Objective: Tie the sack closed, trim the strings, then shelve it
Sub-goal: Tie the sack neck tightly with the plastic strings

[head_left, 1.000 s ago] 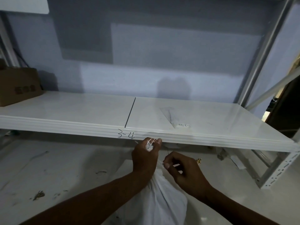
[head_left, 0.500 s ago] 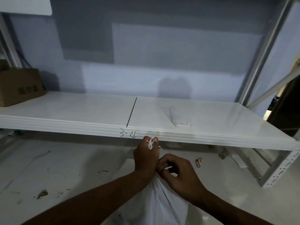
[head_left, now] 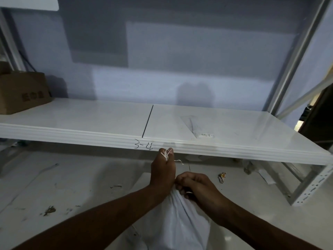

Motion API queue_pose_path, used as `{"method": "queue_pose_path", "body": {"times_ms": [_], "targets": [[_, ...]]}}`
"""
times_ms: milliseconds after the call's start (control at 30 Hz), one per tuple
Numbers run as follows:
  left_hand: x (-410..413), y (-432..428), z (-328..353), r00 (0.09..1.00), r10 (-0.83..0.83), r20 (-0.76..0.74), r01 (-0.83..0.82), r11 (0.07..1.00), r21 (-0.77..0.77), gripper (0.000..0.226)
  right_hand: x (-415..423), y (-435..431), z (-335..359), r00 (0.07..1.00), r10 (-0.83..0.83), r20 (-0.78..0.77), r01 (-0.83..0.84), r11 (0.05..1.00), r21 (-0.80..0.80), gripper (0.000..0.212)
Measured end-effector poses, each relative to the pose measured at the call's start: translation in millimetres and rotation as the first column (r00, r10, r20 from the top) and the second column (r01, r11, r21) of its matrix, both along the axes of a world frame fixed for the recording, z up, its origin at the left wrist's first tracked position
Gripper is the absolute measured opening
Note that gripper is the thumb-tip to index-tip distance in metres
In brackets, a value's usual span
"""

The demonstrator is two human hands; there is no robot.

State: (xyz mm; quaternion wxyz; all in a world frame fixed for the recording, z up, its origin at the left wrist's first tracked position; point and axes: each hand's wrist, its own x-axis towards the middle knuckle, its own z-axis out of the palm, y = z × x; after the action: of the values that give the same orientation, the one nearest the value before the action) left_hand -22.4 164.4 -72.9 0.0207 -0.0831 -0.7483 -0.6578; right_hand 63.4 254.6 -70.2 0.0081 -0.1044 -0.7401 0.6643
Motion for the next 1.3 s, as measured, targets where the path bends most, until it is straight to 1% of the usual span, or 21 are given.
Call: {"method": "queue_pose_path", "body": {"times_ms": [100,200,333,400,500,567,667,800,867,900,1000,1100,1167,1233,1300], "targets": [[-1.7,-1.1,-2.7,0.996,0.049,-0.07,-0.049,0.999,-0.004,0.032,2.7,6.0,-4.2,0.999,-0.045,-0.029,0.049,0.988,0.149,0.02],[-3.3,-2.1,-4.3,0.989,0.099,-0.106,-0.101,0.995,-0.011,0.03,6.1,9.2,-12.1,0.986,-0.121,-0.112,0.152,0.929,0.337,0.016],[-0.3,-4.6,-3.1,0.975,0.173,-0.137,-0.175,0.985,-0.003,0.038,5.3,15.2,-23.8,0.948,-0.244,-0.207,0.311,0.851,0.423,0.015],[-0.4,-5.5,-2.8,0.971,0.198,-0.136,-0.199,0.98,0.009,0.038,6.2,16.0,-28.5,0.934,-0.269,-0.236,0.352,0.809,0.471,0.015],[-2.5,-3.8,-0.4,0.943,0.273,-0.19,-0.27,0.962,0.041,0.037,10.0,12.2,-32.0,0.951,-0.194,-0.243,0.305,0.736,0.605,0.013],[-1.8,-1.2,2.2,0.93,0.296,-0.219,-0.289,0.955,0.062,0.034,11.2,7.1,-31.2,0.96,-0.073,-0.27,0.239,0.712,0.66,0.013],[0.0,1.8,1.3,0.934,0.277,-0.226,-0.27,0.961,0.06,0.031,8.5,-1.5,-24.9,0.951,0.111,-0.288,0.148,0.656,0.74,0.015],[-5.1,-2.6,-3.1,0.937,0.288,-0.199,-0.289,0.957,0.028,0.031,5.2,-4.1,-15.2,0.908,0.295,-0.297,0.023,0.674,0.739,0.016],[-7.9,-5.0,-5.0,0.94,0.291,-0.178,-0.291,0.956,0.029,0.031,5.3,-3.5,-15.7,0.892,0.372,-0.256,-0.055,0.652,0.756,0.015],[-8.0,-5.7,-6.1,0.941,0.29,-0.174,-0.29,0.957,0.026,0.032,6.0,-4.0,-17.3,0.893,0.384,-0.235,-0.071,0.635,0.77,0.017],[-4.9,-4.3,-9.1,0.95,0.262,-0.168,-0.263,0.965,0.013,0.033,7.5,-9.9,-21.2,0.903,0.362,-0.229,-0.038,0.601,0.798,0.028],[-2.9,-1.8,-9.2,0.958,0.229,-0.173,-0.233,0.972,-0.005,0.037,6.7,-15.9,-24.2,0.908,0.35,-0.231,-0.045,0.628,0.777,0.037],[-4.0,-1.5,-8.9,0.967,0.215,-0.136,-0.216,0.976,0.011,0.04,6.0,-14.0,-25.2,0.92,0.319,-0.227,-0.038,0.649,0.76,0.037],[-7.2,-2.1,-10.3,0.977,0.203,-0.064,-0.2,0.979,0.048,0.04,6.6,-11.4,-24.3,0.931,0.298,-0.208,-0.053,0.677,0.734,0.034],[-10.7,-3.0,-11.6,0.978,0.209,0.0,-0.209,0.975,0.076,0.04,7.4,-10.3,-24.9,0.932,0.308,-0.191,-0.089,0.706,0.702,0.026]]}}
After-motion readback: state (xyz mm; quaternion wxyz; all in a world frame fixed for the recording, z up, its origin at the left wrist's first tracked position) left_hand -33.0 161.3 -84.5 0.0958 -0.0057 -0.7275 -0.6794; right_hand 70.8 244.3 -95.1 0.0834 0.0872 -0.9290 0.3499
